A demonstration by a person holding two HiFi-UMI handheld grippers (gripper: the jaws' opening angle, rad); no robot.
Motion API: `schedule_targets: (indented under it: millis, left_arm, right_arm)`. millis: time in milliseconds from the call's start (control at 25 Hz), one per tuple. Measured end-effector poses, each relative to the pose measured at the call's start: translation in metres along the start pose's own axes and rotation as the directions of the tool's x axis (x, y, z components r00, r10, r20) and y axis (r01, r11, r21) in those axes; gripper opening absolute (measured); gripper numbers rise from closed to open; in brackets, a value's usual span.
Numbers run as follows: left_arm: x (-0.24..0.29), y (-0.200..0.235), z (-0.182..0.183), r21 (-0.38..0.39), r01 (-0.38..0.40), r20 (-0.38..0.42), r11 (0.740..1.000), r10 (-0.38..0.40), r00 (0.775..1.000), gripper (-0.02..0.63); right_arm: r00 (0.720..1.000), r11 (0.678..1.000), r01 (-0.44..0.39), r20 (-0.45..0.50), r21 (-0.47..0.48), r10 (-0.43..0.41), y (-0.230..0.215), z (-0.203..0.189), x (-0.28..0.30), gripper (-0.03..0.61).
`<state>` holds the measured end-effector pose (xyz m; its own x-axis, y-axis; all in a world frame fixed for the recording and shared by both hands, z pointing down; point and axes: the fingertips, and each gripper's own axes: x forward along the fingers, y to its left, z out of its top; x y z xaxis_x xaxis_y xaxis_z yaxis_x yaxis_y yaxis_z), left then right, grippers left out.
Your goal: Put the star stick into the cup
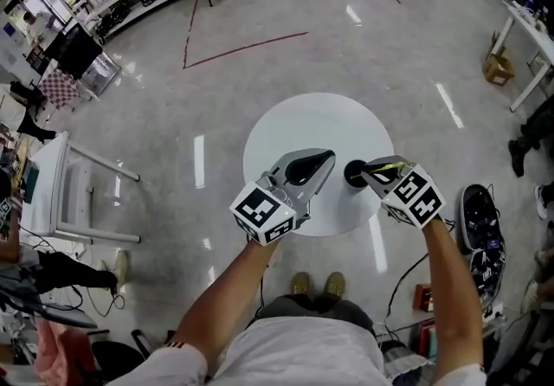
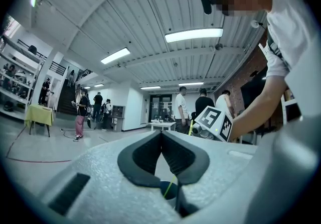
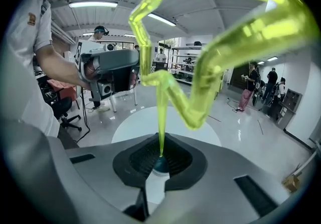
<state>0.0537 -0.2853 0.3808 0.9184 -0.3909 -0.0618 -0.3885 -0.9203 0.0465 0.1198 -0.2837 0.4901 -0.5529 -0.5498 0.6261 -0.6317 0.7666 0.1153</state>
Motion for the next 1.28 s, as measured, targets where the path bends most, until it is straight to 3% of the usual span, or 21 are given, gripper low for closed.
schedule_targets:
  millis: [400,760,960,1280]
  left_arm:
    - [0.003,0.003,-0.012,-0.020,-0.003,-0.021,1.000,0.003,1.000,0.015]
    - [0.003,-0.002,-0.025,-0.033,0.000,-0.039,0.999,-0.001,0.999,0.015]
    - [0.004,-0.002,-0.025,-0.038,0.006,-0.041,0.999,-0.008,0.999,0.015]
    - [0.004,-0.005,-0.029,-0.042,0.019,-0.047,0.999,-0.021,0.999,0.015]
  right_arm:
    - [0.997,0.999,-0.043,-0.066,-0.005,0.043,0.001,-0.010,0.019,0.023]
    - [0.995,0.998,-0.063,-0.070,0.017,0.064,0.004,-0.017,0.024,0.026]
    - [0.996,0.997,-0.065,-0.059,0.028,0.067,0.005,-0.015,0.023,0.145]
    - [0.998,0.999,-0.043,0.039,0.023,0.042,0.001,0.005,0.009,0.189]
